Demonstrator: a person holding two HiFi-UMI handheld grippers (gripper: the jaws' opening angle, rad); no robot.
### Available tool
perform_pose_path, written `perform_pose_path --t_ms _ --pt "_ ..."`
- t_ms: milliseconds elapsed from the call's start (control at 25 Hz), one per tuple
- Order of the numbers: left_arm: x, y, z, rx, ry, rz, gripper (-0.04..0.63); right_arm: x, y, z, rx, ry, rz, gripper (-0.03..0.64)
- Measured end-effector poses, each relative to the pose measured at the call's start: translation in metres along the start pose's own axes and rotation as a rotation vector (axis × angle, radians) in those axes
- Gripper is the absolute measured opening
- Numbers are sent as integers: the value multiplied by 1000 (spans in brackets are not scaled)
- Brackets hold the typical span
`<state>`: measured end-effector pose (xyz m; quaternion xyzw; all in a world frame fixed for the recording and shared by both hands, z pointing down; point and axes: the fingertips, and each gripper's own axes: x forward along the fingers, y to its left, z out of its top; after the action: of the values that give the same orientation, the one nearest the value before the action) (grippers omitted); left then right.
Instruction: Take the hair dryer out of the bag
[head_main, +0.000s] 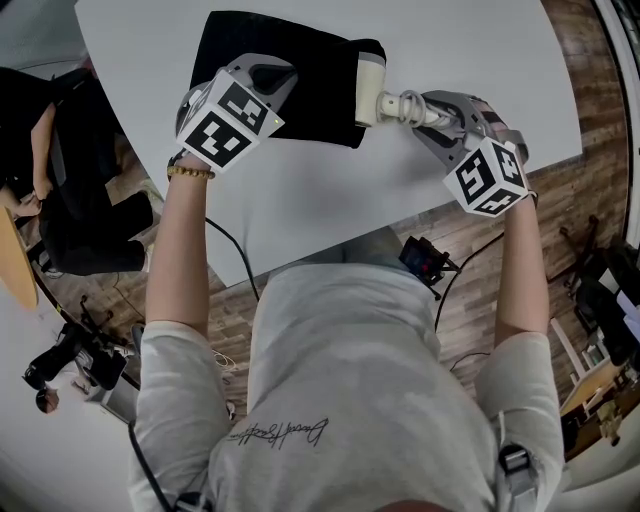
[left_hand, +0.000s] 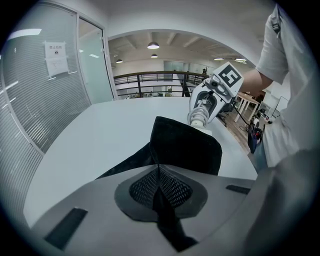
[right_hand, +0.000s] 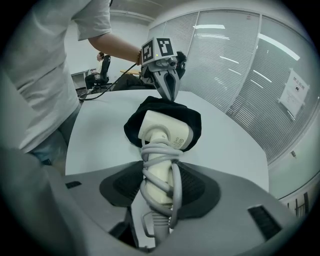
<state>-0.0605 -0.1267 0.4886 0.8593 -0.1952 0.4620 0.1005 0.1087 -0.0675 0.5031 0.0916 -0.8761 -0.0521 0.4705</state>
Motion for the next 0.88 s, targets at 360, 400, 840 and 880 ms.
perform_pose_path --t_ms 360,400,840,880 --pt "5 -1 -8 -5 23 -14 18 -19 -8 -20 110 9 -70 219" --pt "5 -2 -8 -5 24 -13 18 -22 -10 -21 121 8 -79 219" --pt "0 -4 -18 -32 22 4 18 -32 -48 -36 257 18 -211 219" --pt "-1 -5 -18 -34 18 7 18 -33 -52 -36 267 22 -223 219"
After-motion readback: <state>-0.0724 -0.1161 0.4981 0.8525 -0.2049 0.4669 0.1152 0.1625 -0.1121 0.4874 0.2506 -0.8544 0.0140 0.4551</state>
